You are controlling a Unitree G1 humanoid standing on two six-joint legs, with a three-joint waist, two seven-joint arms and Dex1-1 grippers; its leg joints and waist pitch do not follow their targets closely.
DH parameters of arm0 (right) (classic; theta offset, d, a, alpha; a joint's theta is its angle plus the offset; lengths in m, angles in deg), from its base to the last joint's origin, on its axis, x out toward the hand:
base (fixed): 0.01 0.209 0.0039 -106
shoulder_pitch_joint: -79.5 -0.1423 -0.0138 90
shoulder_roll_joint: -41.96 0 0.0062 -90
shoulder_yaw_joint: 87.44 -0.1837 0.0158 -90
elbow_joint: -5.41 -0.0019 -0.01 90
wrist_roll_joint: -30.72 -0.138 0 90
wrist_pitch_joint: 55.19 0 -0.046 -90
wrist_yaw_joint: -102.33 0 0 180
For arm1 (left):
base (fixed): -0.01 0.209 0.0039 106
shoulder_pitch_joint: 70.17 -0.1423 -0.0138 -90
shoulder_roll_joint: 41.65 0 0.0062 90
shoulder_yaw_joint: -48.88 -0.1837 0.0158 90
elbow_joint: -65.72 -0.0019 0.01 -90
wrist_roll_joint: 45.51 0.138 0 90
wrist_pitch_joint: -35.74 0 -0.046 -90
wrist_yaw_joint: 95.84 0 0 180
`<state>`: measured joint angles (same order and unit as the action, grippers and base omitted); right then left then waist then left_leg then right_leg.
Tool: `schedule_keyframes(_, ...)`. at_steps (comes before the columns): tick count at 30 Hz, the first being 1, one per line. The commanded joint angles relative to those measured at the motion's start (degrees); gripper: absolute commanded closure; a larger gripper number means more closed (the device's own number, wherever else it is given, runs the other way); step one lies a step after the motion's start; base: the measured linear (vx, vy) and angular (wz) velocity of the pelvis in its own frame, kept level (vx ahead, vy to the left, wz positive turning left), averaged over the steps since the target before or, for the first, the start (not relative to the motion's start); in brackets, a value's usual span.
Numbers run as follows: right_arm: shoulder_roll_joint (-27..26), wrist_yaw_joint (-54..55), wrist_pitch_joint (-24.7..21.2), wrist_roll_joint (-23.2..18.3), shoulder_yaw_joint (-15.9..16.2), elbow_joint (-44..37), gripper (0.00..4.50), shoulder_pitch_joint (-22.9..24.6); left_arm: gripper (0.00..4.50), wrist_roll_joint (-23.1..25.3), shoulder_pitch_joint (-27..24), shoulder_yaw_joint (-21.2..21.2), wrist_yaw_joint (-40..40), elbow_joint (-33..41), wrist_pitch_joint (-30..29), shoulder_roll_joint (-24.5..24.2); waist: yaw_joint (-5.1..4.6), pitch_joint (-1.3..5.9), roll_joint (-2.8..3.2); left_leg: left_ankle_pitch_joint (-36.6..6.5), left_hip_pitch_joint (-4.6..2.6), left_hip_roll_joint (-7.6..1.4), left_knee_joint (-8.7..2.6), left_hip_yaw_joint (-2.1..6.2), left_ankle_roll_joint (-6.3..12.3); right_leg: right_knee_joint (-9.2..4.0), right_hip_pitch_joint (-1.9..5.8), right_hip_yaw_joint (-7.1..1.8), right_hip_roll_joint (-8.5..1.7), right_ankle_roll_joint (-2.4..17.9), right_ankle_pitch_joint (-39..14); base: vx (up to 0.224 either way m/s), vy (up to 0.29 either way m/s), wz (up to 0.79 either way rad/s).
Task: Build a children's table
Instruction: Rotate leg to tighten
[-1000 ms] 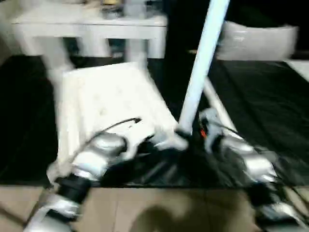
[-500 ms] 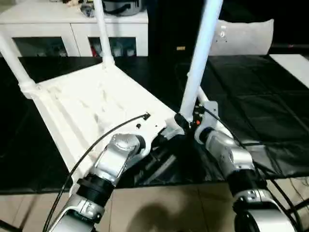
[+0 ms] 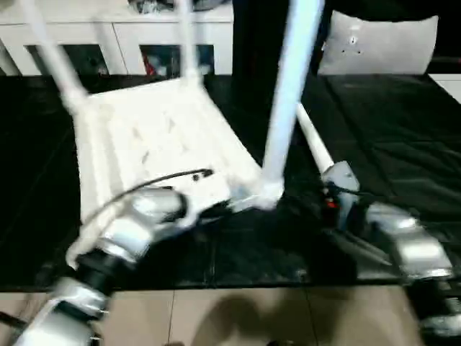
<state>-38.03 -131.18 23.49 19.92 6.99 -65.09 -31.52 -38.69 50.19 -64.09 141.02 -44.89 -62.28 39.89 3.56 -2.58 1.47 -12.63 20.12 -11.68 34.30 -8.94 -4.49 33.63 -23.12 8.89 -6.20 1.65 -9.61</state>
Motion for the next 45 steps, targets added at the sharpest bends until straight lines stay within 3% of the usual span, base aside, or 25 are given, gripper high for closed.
schedule_keyframes(1, 0.6, -3.0, 1.2, 0.4, 1.1, -0.9, 0.06, -0.8, 4.50, 1.5, -1.0, -5.4, 6.4, -1.8, 2.3, -1.2, 0.42, 3.65, -0.50, -3.7, 0.54, -1.63, -3.76, -0.15, 6.39, -2.99, 3.97, -3.95, -3.31, 11.7, -9.4, 0.000, 0.000, 0.00)
schedule_keyframes(5, 2.2, -9.6, 1.0, -1.8, 2.0, -1.4, 0.31, -1.2, 4.50, 0.2, -0.1, -7.0, 11.8, -2.7, 5.8, -3.1, 1.56, 3.41, -0.63, -7.7, -0.03, -1.80, -4.08, -0.37, 4.30, -3.52, 3.56, -4.22, -3.25, 10.2, -15.2, 0.000, 0.000, 0.00)
schedule_keyframes(6, 2.5, -11.0, 0.6, -2.5, 2.3, -1.6, 0.38, -1.3, 4.50, 0.1, 0.1, -7.2, 13.2, -2.9, 6.7, -3.4, 1.63, 3.44, -1.08, -7.7, -0.07, -1.91, -4.10, -0.44, 4.18, -3.53, 3.55, -4.30, -3.29, 10.0, -15.2, 0.000, 0.000, 0.00)
schedule_keyframes(9, 2.8, -13.8, 0.0, -3.5, 3.4, -1.8, 0.69, -1.6, 4.50, 0.2, 0.4, -7.7, 15.6, -3.2, 8.0, -3.6, 1.94, 3.51, -0.88, -7.3, -0.07, -2.02, -4.17, -0.48, 3.77, -3.26, 3.49, -4.34, -3.29, 9.9, -14.4, 0.000, 0.000, 0.00)
schedule_keyframes(11, 2.8, -14.8, 0.0, -3.6, 4.1, -1.9, 0.79, -1.7, 4.50, 0.4, 0.5, -7.8, 16.5, -3.2, 8.6, -3.6, 1.96, 3.58, -1.41, -6.9, -0.04, -2.04, -4.16, -0.53, 3.55, -3.17, 3.55, -4.42, -3.34, 9.9, -13.9, 0.000, 0.000, 0.00)
schedule_keyframes(12, 2.6, -15.4, -0.2, -3.7, 4.3, -1.9, 0.84, -1.7, 4.50, 0.3, 0.6, -7.8, 17.0, -3.2, 8.9, -3.5, 2.11, 3.60, -1.21, -6.4, 0.01, -1.99, -4.14, -0.50, 3.49, -3.01, 3.56, -4.45, -3.34, 10.0, -13.7, 0.000, 0.000, 0.00)
schedule_keyframes(26, 1.9, -18.8, -1.5, -4.6, 5.3, -0.3, 2.08, -2.3, 4.50, 0.1, 1.4, -7.6, 18.6, -4.9, 10.3, -2.8, 2.77, 3.79, -1.32, -5.1, -0.01, -1.88, -3.99, -0.68, 3.24, -2.95, 3.59, -4.44, -3.27, 9.7, -13.4, 0.000, 0.000, 0.00)
schedule_keyframes(33, 2.3, -19.9, -4.4, -5.4, 5.7, -3.0, 2.37, 0.4, 4.50, -1.3, 0.3, -6.2, 17.8, -5.0, 7.3, -2.0, 2.92, 3.64, -1.25, -7.1, -0.24, -1.96, -4.19, -0.66, 2.41, -3.38, 3.52, -4.46, -3.31, 8.6, -16.3, 0.000, 0.000, 0.00)
schedule_keyframes(37, -0.4, -11.0, -9.4, -3.8, 5.2, -4.1, 2.40, 1.9, 4.50, -3.5, -1.2, -3.1, 13.0, -2.4, -0.8, 0.3, 2.73, 3.58, -1.04, -6.7, -0.18, -1.98, -4.36, -0.61, 2.01, -3.15, 3.66, -4.49, -3.22, 9.2, -14.5, 0.000, 0.000, 0.00)
schedule_keyframes(39, -2.9, -5.6, -10.5, -2.9, 4.3, -4.0, 2.40, 1.7, 4.50, -4.6, -1.5, -1.4, 9.9, -1.2, -4.2, 2.0, 2.39, 3.22, -1.07, -9.5, -0.36, -1.73, -4.55, -0.64, 1.16, -3.93, 3.57, -4.32, -3.28, 7.9, -19.8, 0.000, 0.000, 0.00)
schedule_keyframes(40, -5.1, -1.2, -11.9, -2.4, 3.5, -3.8, 2.40, 1.4, 4.50, -5.4, -1.6, -0.1, 7.5, -0.1, -6.9, 3.3, 2.12, 3.01, -0.88, -11.7, -0.65, -1.55, -4.65, -0.62, 0.24, -4.54, 3.33, -4.16, -3.25, 6.6, -24.5, 0.000, 0.000, 0.00)
schedule_keyframes(41, -6.4, 1.3, -12.8, -2.2, 3.0, -3.6, 2.40, 1.1, 4.50, -5.7, -1.6, 0.7, 6.2, 0.5, -8.4, 4.1, 1.68, 2.89, -1.06, -13.5, -0.77, -1.25, -4.65, -0.48, -0.42, -5.24, 3.27, -3.81, -3.25, 4.6, -29.3, -0.051, -0.004, -0.03)
schedule_keyframes(42, -6.4, 1.3, -12.8, -2.2, 3.0, -3.6, 2.40, 1.1, 4.50, -5.7, -1.6, 0.7, 6.2, 0.5, -8.4, 4.1, 1.68, 2.89, -1.06, -13.5, -0.77, -1.25, -4.65, -0.48, -0.42, -5.24, 3.27, -3.81, -3.25, 4.6, -29.3, -0.051, -0.004, -0.03)
schedule_keyframes(43, -10.1, 8.0, -14.4, -1.2, 1.7, -2.7, 2.40, 0.3, 4.50, -5.9, -1.6, 2.3, 2.2, 2.1, -12.4, 6.4, 0.87, 2.85, -1.16, -15.1, -0.43, -1.06, -4.72, -0.10, -0.65, -5.84, 3.44, -3.30, -3.23, 1.9, -33.1, -0.051, 0.004, -0.07)
schedule_keyframes(45, -12.5, 12.5, -15.8, -0.9, 0.4, -1.5, 2.40, -0.5, 4.50, -5.4, -1.4, 3.1, -0.7, 2.6, -14.4, 7.8, -0.20, 2.75, -1.00, -16.8, -0.64, -0.76, -4.50, -0.01, -1.04, -6.53, 2.92, -2.69, -2.99, 0.7, -35.1, 0.000, 0.000, 0.00)
